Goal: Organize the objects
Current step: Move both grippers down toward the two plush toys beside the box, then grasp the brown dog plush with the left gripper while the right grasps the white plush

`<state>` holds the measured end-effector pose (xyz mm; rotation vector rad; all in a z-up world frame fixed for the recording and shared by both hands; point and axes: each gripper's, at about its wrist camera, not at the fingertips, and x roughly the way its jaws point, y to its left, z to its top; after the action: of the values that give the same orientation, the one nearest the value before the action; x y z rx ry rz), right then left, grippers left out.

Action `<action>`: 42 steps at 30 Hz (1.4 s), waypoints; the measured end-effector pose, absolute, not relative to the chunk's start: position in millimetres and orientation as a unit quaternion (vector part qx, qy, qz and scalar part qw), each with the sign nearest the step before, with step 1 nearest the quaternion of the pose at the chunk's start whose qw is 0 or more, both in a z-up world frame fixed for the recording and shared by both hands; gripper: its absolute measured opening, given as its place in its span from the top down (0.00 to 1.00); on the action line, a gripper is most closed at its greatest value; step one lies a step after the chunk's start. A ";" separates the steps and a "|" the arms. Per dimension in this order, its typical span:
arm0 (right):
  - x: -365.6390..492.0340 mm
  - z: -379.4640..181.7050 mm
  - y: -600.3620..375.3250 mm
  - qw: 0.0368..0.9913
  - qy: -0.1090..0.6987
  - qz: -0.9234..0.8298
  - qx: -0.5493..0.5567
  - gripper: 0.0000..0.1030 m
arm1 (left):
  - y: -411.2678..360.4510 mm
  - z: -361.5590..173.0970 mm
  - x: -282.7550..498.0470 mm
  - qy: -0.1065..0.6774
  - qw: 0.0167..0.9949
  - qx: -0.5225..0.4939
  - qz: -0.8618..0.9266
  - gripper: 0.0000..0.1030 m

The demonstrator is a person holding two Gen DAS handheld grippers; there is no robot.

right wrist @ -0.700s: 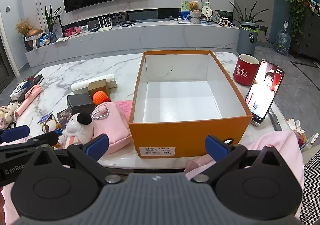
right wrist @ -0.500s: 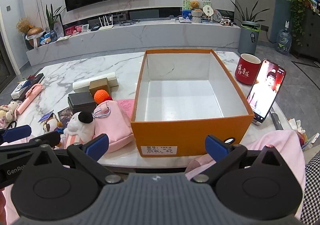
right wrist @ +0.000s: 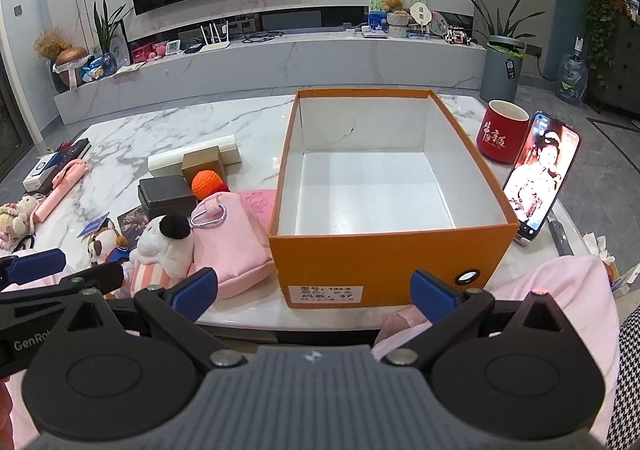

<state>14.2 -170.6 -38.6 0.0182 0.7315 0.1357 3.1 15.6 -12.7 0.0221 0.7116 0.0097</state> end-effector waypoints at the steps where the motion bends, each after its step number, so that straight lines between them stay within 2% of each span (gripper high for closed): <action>1: 15.4 -39.3 -169.7 0.931 0.359 0.067 0.009 0.01 | 16.2 -13.4 4.0 0.350 0.937 0.012 0.004 0.26; 7: 26.6 -47.6 -161.2 0.922 0.376 0.093 0.017 0.02 | 28.6 -18.8 12.8 0.369 0.930 0.007 -0.002 0.32; 10: 34.6 -50.5 -152.0 0.916 0.383 0.122 0.017 0.13 | 40.0 -21.5 17.9 0.379 0.925 0.016 0.011 0.36; 12: 41.7 -53.1 -141.6 0.908 0.392 0.149 0.011 0.25 | 49.2 -22.8 23.1 0.389 0.921 0.015 0.016 0.39; 18: 62.8 -64.6 -108.1 0.881 0.420 0.218 0.024 0.40 | 85.8 -28.7 47.1 0.426 0.904 -0.020 0.026 0.42; 32: 131.1 -109.9 -62.7 0.833 0.496 0.225 0.095 0.41 | 137.6 -58.5 108.9 0.502 0.857 -0.108 0.048 0.42; 38: 147.0 -116.7 -52.0 0.827 0.502 0.233 0.096 0.36 | 145.5 -72.4 128.7 0.520 0.838 -0.149 0.072 0.34; 42: 148.2 -120.4 -41.2 0.831 0.497 0.237 0.080 0.31 | 139.8 -78.7 135.9 0.527 0.834 -0.144 0.083 0.25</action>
<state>148.2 -41.2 -120.4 0.1696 1.0550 0.5036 135.9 139.8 -78.7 -0.3046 1.1158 0.1767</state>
